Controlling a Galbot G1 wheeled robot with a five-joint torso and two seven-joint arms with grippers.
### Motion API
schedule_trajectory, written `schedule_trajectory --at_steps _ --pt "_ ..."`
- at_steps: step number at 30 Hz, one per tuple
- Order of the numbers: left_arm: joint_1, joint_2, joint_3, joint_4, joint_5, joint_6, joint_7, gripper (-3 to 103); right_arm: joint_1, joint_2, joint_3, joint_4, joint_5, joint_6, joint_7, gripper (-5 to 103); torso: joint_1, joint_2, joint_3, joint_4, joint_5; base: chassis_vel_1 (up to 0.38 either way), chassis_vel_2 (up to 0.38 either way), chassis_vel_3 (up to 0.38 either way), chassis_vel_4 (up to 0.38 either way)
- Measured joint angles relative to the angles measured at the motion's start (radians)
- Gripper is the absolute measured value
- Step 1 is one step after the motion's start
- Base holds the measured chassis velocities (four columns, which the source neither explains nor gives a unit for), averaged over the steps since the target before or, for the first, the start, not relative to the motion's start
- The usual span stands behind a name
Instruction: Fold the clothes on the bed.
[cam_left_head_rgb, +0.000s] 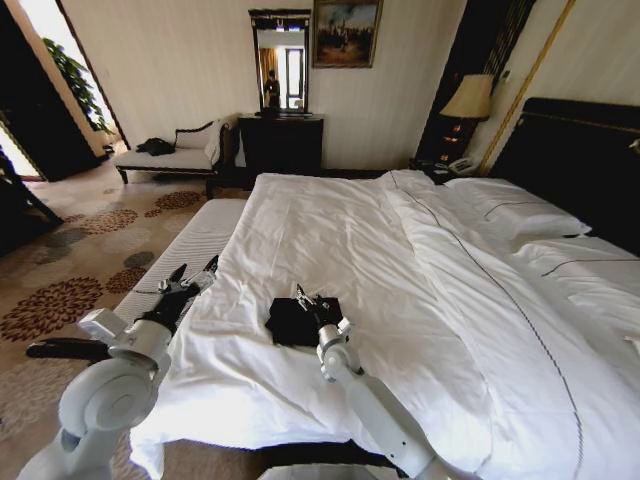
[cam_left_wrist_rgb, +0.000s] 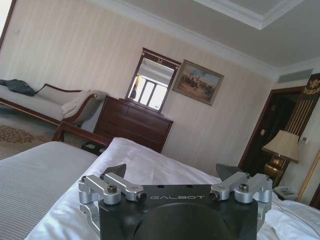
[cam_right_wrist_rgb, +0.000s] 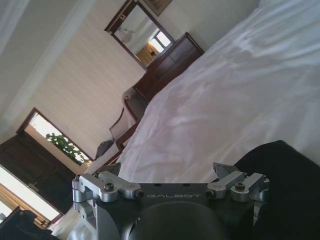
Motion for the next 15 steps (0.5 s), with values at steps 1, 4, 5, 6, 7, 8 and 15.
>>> schedule_trajectory --at_steps 1,4,5,6,7,8,15 --pt "0.001 -0.001 -0.001 -0.002 0.0 0.0 0.0 100 0.005 -0.002 0.008 -0.007 0.01 -0.007 0.01 100 0.0 0.0 0.0 0.0 0.0 0.0 0.0 0.0 0.0" --pt "0.003 -0.003 -0.003 -0.008 0.0 0.0 0.0 100 0.013 -0.012 0.027 -0.017 0.021 -0.017 0.027 100 0.0 0.0 0.0 -0.0001 -0.0001 0.0 0.0 0.0 0.0" --pt "0.003 -0.004 -0.003 -0.01 0.0 0.001 0.0 100 0.013 -0.019 0.035 -0.018 0.023 -0.019 0.031 100 0.0 0.0 0.0 -0.0001 0.0 0.0 0.0 0.0 0.0" --pt "0.003 -0.005 -0.002 -0.012 0.0 0.001 0.0 100 0.013 -0.027 0.044 -0.018 0.025 -0.02 0.035 100 0.0 0.0 0.0 -0.0001 0.0001 0.0 0.0 0.0 0.0" --pt "0.003 -0.005 -0.002 -0.012 0.0 0.001 0.0 100 0.013 -0.027 0.044 -0.018 0.025 -0.02 0.035 100 0.0 0.0 0.0 -0.0001 0.0001 0.0 0.0 0.0 0.0" --pt "0.003 -0.008 0.0 -0.014 0.0 0.001 0.0 100 0.008 -0.036 0.055 -0.018 0.025 -0.021 0.039 100 0.0 0.0 0.0 -0.0001 -0.0001 0.0 0.0 0.0 0.0" --pt "0.01 -0.009 0.002 -0.026 0.001 0.002 0.0 100 -0.023 -0.068 0.106 0.014 0.017 -0.019 0.042 100 0.0 0.0 0.0 -0.0004 0.0 0.0 0.0 0.0 0.0"
